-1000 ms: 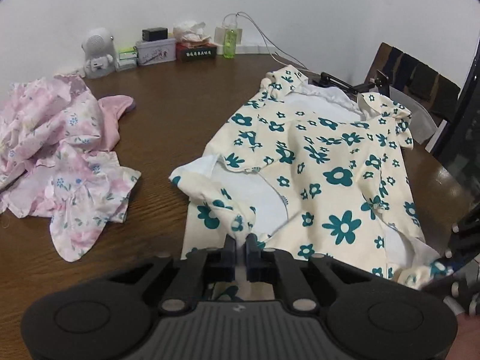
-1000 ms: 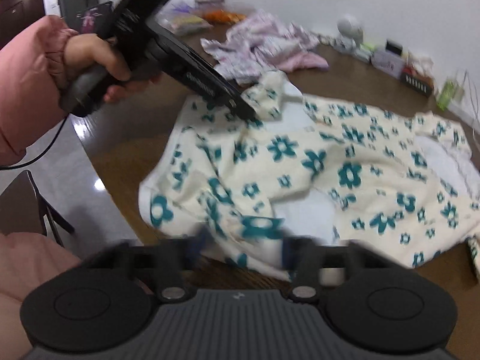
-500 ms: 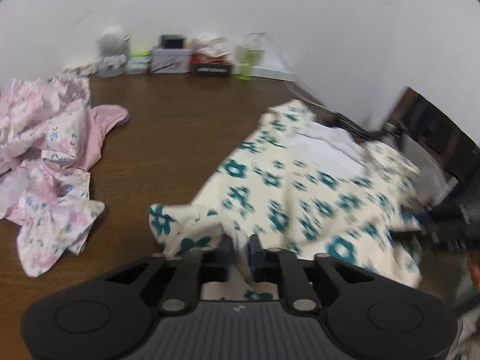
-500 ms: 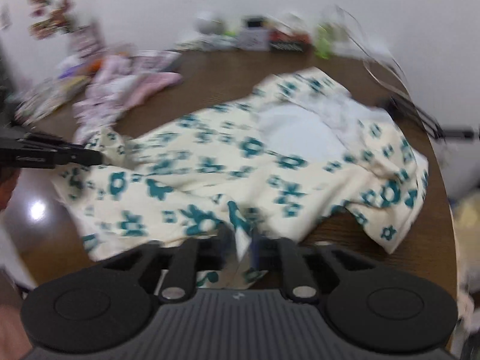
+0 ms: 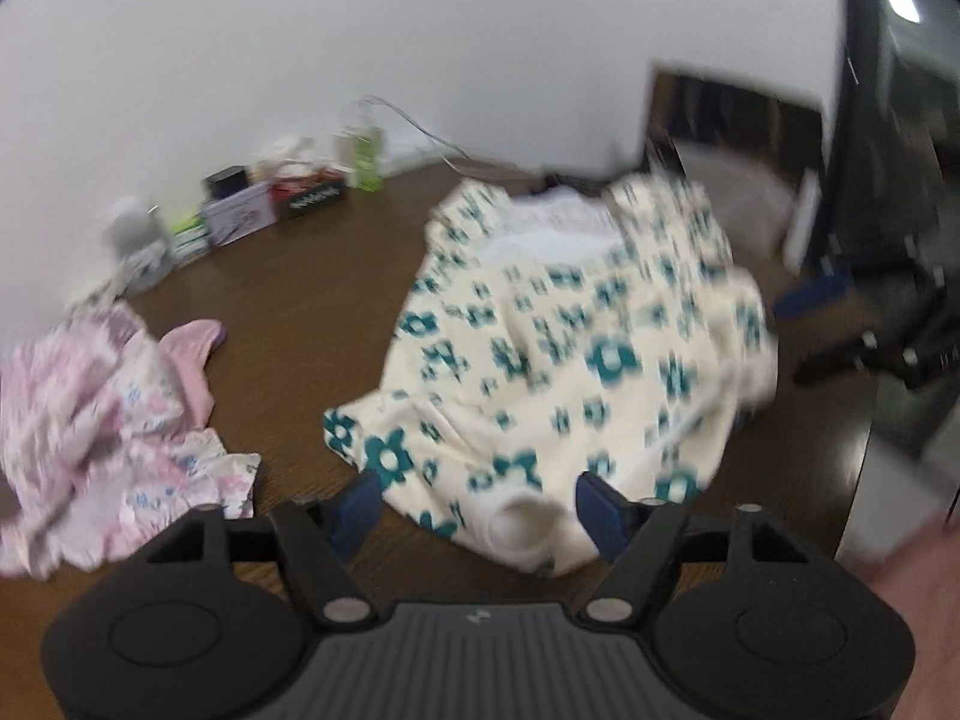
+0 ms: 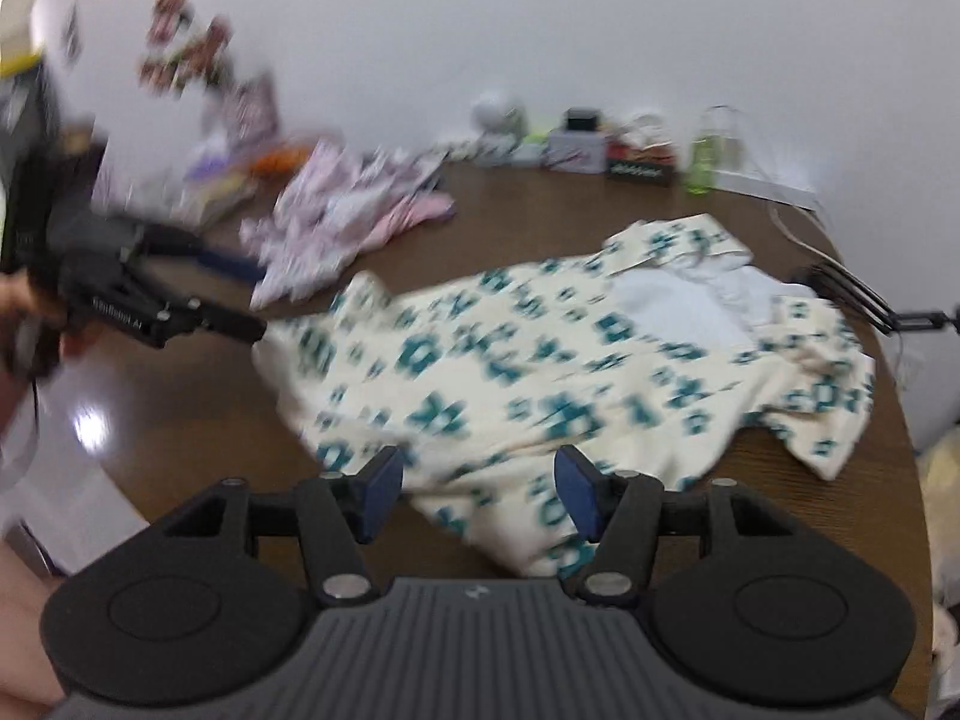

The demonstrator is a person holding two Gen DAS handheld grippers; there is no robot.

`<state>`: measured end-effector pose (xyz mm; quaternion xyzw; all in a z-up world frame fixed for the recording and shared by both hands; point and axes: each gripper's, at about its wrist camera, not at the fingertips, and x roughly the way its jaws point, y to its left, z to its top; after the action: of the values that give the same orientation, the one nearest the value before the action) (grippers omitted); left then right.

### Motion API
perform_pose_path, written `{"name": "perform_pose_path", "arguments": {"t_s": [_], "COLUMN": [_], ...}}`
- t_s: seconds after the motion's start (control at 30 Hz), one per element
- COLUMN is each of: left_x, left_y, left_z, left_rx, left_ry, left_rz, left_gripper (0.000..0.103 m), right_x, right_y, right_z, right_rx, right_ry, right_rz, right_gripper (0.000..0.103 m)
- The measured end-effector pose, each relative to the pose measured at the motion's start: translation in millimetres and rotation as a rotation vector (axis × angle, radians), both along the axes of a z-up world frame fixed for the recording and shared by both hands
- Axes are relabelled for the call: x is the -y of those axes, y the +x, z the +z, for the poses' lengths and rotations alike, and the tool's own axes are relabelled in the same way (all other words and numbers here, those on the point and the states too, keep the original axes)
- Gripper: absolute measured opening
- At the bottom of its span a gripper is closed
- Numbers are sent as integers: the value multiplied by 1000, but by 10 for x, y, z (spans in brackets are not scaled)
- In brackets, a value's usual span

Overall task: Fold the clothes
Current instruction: 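Spread the cream shirt flat on the table with both grippers, then grasp the white-trimmed hem with the left gripper while the right gripper grasps it too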

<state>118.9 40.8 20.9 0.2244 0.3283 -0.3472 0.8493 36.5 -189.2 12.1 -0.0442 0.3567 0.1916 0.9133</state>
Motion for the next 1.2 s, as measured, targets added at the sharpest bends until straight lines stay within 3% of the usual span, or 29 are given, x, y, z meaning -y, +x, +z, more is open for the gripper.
{"name": "perform_pose_path", "arguments": {"t_s": [0.07,0.13,0.3,0.33,0.37,0.43,0.6,0.73,0.93,1.0,1.13,1.2], "left_x": [128,239,426,469,507,559,521,522,478,454,431,424], "left_y": [-26,-40,-34,-25,-16,-4,121,173,240,231,72,-49], "left_z": [-111,-210,-262,-255,-233,-111,388,597,624,633,672,687], "left_rx": [48,98,193,204,216,241,237,220,204,203,225,238], "left_ry": [98,184,262,266,262,213,-43,-143,-193,-210,-250,-273], "left_rz": [-39,-75,-145,-149,-145,-122,-3,46,87,82,46,22], "left_gripper": [38,27,18,3,2,1,1,1,1,1,1,1], "right_x": [-131,-214,-293,-302,-321,-356,-416,-450,-617,-603,-429,-417], "right_y": [66,123,181,193,210,231,246,304,112,81,197,239], "right_z": [-96,-168,-233,-246,-254,-255,-206,-168,-86,-91,-195,-242], "right_rx": [-19,-25,-7,-3,3,15,59,78,184,176,88,74], "right_ry": [-30,-47,-50,-45,-41,-31,44,100,17,-1,141,148], "right_rz": [-6,-19,-58,-66,-77,-95,-158,-237,-279,-314,-444,-505], "right_gripper": [54,51,50,50,50,50,50,50,50,50,50,49]}}
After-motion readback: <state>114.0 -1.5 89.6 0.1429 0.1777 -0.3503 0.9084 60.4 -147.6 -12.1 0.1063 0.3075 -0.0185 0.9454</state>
